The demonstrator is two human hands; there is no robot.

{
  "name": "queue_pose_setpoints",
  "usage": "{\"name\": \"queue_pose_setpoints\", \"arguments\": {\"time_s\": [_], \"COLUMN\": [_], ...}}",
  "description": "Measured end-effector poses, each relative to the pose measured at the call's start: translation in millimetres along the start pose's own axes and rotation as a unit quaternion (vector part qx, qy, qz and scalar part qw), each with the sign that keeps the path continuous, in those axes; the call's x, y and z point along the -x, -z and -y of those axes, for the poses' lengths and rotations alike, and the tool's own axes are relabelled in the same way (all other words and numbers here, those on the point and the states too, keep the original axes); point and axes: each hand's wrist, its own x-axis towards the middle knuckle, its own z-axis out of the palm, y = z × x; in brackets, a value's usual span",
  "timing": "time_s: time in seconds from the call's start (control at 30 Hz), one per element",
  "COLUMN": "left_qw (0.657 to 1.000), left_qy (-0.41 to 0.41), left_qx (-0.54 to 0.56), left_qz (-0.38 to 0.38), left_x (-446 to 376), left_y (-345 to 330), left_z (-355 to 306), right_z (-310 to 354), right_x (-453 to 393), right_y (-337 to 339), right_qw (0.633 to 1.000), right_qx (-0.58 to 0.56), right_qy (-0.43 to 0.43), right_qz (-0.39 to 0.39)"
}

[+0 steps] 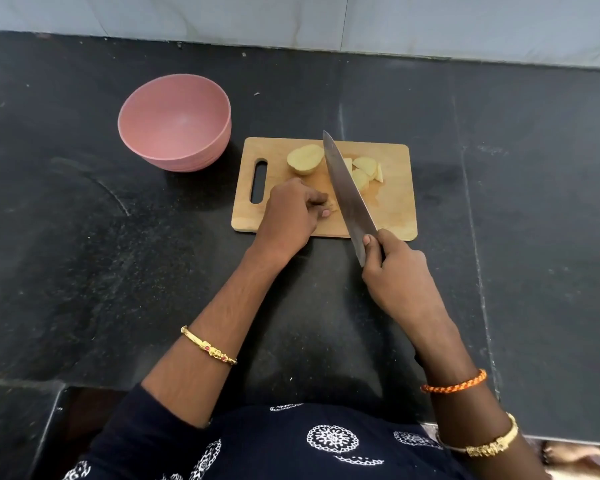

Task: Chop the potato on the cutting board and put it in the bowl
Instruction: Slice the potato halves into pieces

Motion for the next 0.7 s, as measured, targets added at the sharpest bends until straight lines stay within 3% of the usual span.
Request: {"name": "queue_pose_setpoints", "arguments": {"time_s": [0.23,0.4,0.7], "left_qw": [1.000,0.999,0.999], "left_qy": [-0.018,-0.033,-0.030], "left_qx": [0.017,0.019,0.011], "left_qz": [-0.001,0.010,0.008], "left_x": [1,0,5], "left_y": [0,3,1], "left_z": [4,3,0], "right_z": [-12,-11,1], "right_x": [14,19,7], "right_y": [1,2,6], "right_qw": [1.000,0.999,0.999], "right_qx": [-0.006,0.010,0.030], "right_qy": [-0.005,-0.023,-0.021], "right_qz": [-0.030,0.023,0.028]}}
